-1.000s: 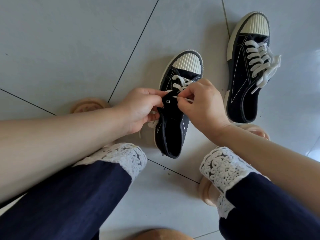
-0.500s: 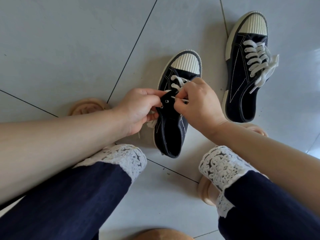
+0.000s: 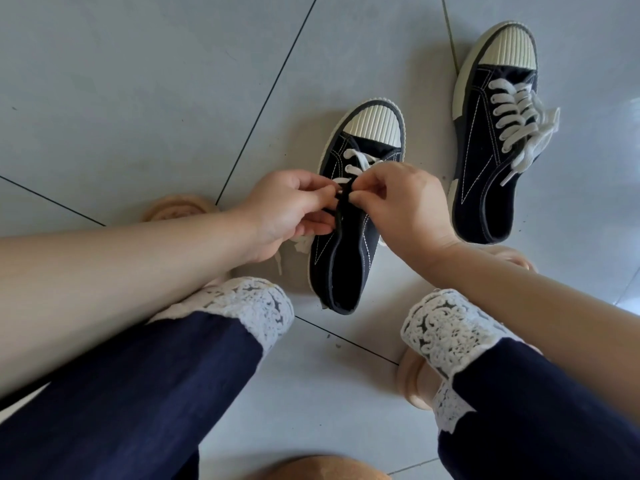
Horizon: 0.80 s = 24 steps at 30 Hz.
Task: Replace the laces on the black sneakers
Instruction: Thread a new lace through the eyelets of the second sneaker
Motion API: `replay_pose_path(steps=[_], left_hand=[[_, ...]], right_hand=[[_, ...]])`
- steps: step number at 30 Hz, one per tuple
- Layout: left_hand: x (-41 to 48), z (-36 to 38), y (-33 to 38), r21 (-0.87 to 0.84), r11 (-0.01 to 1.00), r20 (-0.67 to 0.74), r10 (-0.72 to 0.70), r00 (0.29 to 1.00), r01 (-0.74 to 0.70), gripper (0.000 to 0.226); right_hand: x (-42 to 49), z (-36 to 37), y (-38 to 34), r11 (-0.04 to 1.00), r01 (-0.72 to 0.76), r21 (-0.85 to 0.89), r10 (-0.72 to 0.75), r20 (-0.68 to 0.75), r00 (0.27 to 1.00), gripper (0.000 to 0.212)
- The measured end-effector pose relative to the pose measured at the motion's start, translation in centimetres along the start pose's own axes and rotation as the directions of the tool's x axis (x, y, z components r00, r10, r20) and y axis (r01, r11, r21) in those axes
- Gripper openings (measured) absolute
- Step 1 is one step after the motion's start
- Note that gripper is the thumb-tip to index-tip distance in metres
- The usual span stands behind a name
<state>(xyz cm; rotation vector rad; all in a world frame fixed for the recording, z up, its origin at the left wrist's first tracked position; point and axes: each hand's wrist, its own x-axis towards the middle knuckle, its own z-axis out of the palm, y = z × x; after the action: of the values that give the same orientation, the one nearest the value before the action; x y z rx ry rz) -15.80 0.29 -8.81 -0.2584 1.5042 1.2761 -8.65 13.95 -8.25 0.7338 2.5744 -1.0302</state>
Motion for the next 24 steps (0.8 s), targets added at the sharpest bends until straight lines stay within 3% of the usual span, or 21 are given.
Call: replay_pose_path(steps=[3, 9, 14, 21, 24], left_hand=[[0.5, 0.5, 0.1, 0.071, 0.997, -0.05, 0.011, 0.999, -0.008, 0.011], [1.4, 1.7, 0.1, 0.268, 0.96, -0.154, 0.119, 0.981, -0.075, 0.02], [1.5, 1.6, -0.1, 0.58, 0.801, -0.21, 0.321, 0.924, -0.147, 0.026], [1.4, 0.4, 0.3, 0.704, 0.66, -0.087, 0.448, 0.89, -0.263, 0.016], [1.5, 1.2, 0.3, 0.654, 0.703, -0.109, 0.452, 0.885, -0.279, 0.014]], right_hand=[[-0.2, -0.1, -0.1, 0.993, -0.039, 0.108, 0.04, -0.008, 0.999, 0.023], [-1.0, 0.0, 0.1, 0.992, 0.002, 0.124, 0.002, -0.031, 1.0, 0.022], [-1.2, 0.1, -0.1, 0.997, 0.056, -0.061, -0.054, 0.039, 0.998, 0.056], [-1.2, 0.1, 0.7, 0.992, 0.069, -0.107, -0.07, -0.003, 0.998, 0.046], [-1.2, 0.5, 0.5, 0.993, 0.065, -0.095, -0.066, -0.01, 0.998, 0.048]])
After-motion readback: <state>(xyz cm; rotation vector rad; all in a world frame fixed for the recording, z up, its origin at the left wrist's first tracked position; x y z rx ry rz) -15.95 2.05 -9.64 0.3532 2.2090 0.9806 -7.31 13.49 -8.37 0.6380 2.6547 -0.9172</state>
